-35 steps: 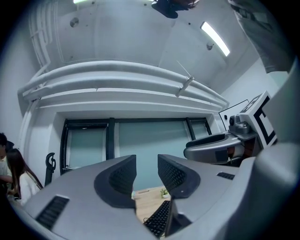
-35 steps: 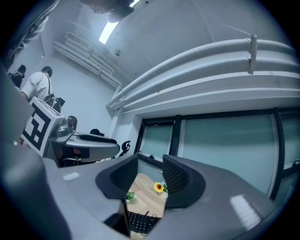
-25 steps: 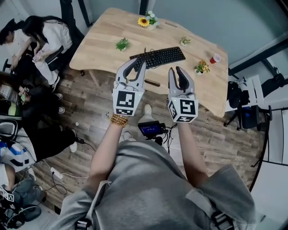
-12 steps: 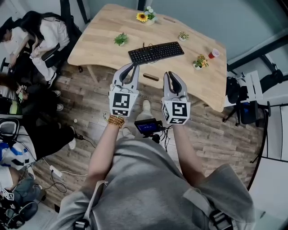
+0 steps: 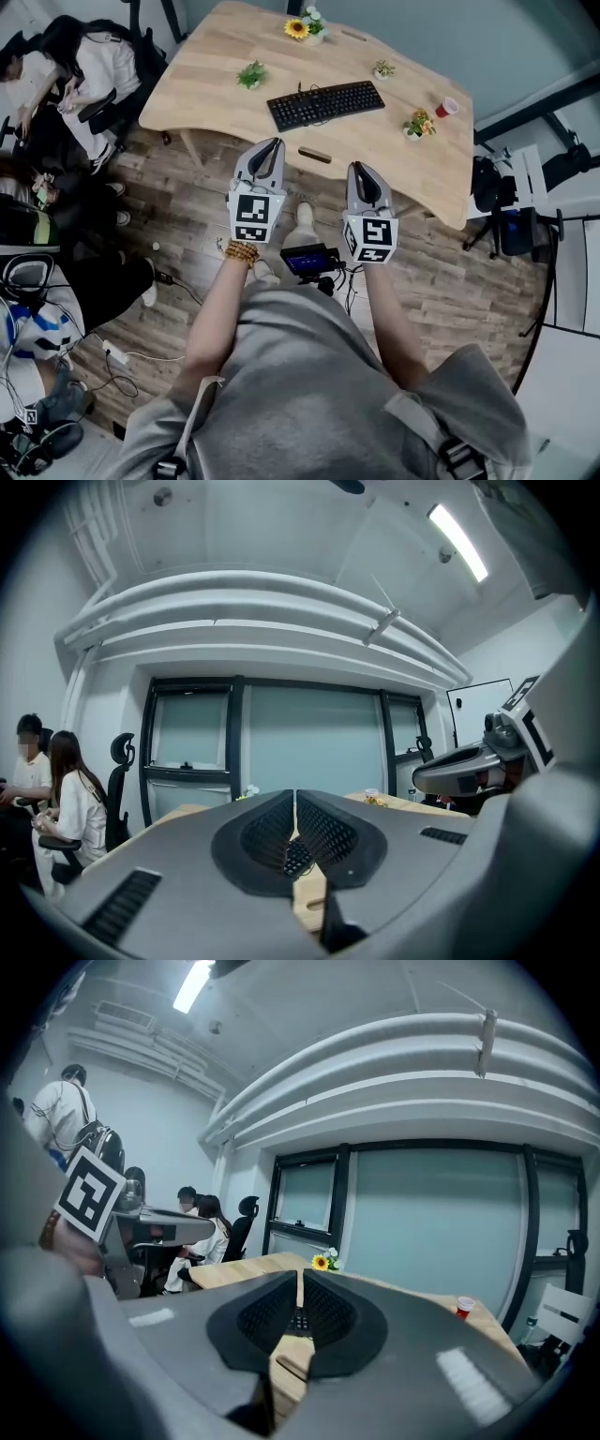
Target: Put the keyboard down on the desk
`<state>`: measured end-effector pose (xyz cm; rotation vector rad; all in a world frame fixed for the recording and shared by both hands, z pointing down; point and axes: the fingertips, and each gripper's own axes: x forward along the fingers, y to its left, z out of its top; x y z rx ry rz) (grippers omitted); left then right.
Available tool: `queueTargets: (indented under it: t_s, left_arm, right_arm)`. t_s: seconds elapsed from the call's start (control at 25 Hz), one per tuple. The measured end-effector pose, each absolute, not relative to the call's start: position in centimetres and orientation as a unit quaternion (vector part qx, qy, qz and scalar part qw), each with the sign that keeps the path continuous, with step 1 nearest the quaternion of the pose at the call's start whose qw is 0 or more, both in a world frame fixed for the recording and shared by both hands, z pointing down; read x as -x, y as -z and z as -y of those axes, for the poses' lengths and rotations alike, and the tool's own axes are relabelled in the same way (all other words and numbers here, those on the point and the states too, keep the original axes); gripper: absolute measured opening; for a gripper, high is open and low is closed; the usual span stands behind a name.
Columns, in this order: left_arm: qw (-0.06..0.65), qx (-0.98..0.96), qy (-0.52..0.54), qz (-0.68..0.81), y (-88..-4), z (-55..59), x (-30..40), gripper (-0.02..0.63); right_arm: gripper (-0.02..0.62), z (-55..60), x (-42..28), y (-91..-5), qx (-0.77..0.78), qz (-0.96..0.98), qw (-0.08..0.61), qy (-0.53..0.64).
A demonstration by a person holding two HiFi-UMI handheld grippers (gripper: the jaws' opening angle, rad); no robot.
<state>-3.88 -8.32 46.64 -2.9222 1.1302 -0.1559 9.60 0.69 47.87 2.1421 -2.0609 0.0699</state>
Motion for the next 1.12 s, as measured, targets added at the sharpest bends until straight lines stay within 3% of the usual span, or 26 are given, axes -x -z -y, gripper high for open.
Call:
queueTargets:
  t_s: [0.64, 0.84, 1.12]
  left_arm:
    - [-0.037, 0.933, 0.092, -0.345, -49.8, 5.1, 1.5, 0.017]
    - [-0.016, 0.946, 0.103, -0.308, -49.7, 1.7, -7.0, 0.017]
    - [-0.014, 0.959, 0.113, -0.261, -49.7, -7.2, -24.5, 0.017]
  right_arm:
    - [0.011, -5.9, -13.3, -51.3, -0.728, 0.674, 0.104, -0.077]
    - [0.011, -9.8, -19.6, -51.5, -0.740, 0.663, 0.088, -0.076]
    - [0.011, -19.7, -34.7, -50.9, -0.764, 0.636, 0.065, -0.092]
